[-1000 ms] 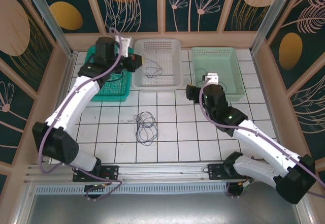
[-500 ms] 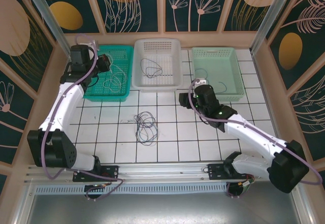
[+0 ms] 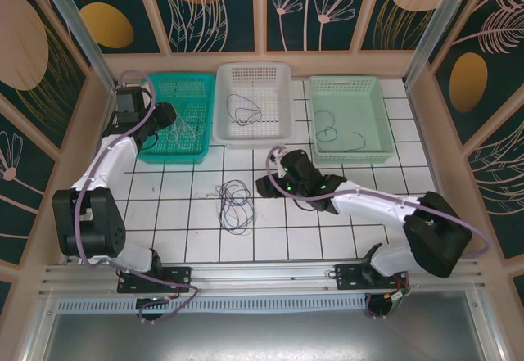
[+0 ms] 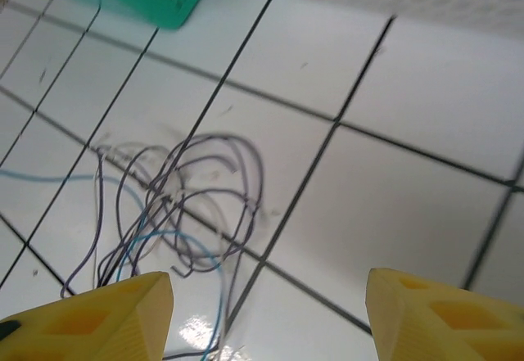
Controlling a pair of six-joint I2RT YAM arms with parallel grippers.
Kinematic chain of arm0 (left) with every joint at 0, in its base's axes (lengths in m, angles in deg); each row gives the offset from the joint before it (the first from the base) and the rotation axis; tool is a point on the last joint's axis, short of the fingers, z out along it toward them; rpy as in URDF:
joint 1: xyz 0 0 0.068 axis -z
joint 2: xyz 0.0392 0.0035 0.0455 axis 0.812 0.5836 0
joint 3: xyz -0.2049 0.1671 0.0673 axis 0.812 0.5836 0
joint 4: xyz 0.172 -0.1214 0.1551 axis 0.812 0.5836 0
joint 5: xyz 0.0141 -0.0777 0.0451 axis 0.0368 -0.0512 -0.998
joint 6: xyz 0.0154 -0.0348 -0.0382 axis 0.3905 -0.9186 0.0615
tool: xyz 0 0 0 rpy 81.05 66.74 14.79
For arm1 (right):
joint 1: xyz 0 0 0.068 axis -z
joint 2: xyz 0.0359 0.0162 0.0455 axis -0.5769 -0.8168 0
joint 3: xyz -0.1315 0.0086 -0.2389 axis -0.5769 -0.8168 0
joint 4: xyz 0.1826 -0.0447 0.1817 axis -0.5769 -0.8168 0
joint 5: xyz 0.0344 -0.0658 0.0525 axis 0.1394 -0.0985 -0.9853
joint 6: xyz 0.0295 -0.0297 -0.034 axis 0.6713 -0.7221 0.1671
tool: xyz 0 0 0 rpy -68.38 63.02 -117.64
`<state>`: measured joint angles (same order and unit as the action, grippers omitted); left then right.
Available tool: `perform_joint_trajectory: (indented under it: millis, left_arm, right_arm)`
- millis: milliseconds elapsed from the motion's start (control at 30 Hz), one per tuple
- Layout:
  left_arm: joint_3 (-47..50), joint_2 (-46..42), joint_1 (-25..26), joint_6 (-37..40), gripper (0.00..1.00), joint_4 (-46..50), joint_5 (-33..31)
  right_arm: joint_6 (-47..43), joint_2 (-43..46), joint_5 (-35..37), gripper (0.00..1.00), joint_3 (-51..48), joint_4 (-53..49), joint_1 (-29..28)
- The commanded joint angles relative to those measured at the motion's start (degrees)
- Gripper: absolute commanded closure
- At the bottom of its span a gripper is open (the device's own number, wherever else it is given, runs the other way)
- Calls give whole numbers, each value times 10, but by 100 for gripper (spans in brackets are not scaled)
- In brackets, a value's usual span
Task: Untangle the cables
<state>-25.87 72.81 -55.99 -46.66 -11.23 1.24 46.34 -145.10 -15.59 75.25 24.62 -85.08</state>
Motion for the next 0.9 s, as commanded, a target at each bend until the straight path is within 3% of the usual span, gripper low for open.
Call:
perform_joint_trajectory:
  millis: [0, 67, 300, 633, 800, 867]
  left_arm:
    - [21, 10, -4, -14, 52, -13, -8]
    - [32, 8, -3, -16, 28, -12, -11]
    - [87, -54, -2, -20, 2, -32, -25]
    - [155, -150, 2, -16, 1, -59, -14]
    - [168, -158, 3, -24, 1, -72, -3]
    - [171, -159, 3, -25, 2, -73, 0]
  right_arm:
    - [-12, -42, -50, 35, 42, 31, -20]
    - [-12, -73, -74, 35, 65, 30, -29]
    - [-14, -152, -119, 35, 130, 14, -50]
    - [-34, -237, -158, 46, 206, -23, -59]
    - [-42, -255, -154, 59, 227, -43, -59]
    - [-43, -252, -151, 70, 228, -44, -60]
